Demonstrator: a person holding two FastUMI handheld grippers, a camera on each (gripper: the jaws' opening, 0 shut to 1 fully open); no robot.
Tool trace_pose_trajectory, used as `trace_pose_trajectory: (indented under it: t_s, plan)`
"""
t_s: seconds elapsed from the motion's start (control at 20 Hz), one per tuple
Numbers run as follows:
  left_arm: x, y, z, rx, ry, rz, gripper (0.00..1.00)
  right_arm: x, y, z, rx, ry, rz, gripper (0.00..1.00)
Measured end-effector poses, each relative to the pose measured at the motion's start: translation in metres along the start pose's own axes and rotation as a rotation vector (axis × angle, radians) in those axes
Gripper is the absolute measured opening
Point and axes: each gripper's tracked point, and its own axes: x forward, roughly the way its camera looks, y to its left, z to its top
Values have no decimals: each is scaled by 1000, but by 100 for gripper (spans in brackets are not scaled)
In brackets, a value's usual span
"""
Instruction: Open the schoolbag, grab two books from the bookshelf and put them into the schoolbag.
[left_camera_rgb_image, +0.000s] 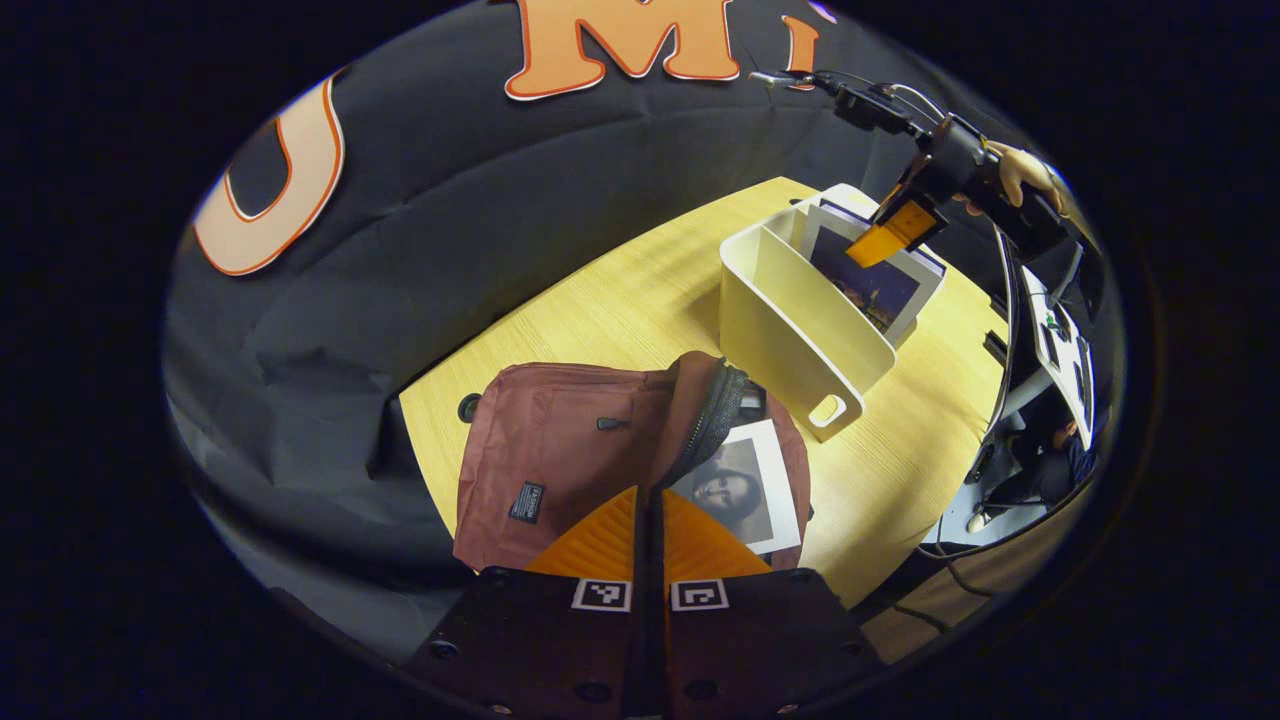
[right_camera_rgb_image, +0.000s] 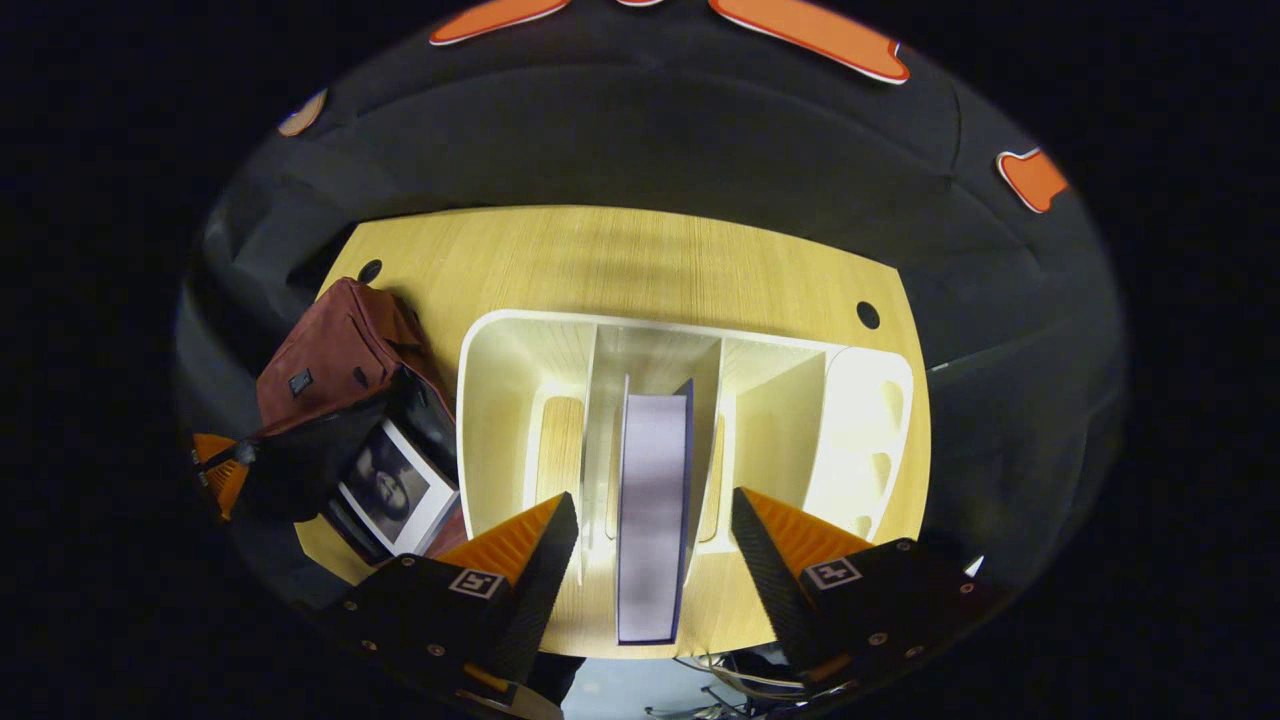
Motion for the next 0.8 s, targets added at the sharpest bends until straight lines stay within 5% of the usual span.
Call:
trace_pose_trajectory:
  t_s: [0.25, 0.3, 0.35, 0.4, 0.8]
  plan:
    - [1, 3, -2, -2, 9, 1, 1, 9, -5, -1, 14, 58, -5, 70]
    - [1, 3, -2, -3, 11, 0, 0, 12, 3, -2, 42, 60, 20, 42]
    - [1, 2, -3, -5, 12, -1, 1, 16, 0, 0, 52, 60, 22, 48]
    - [2, 3, -3, -6, 14, -1, 0, 14, -2, 0, 55, 57, 19, 35]
    - [3, 0, -3, -4, 15, -10, 1, -27, -6, 3, 101, 2, 33, 31]
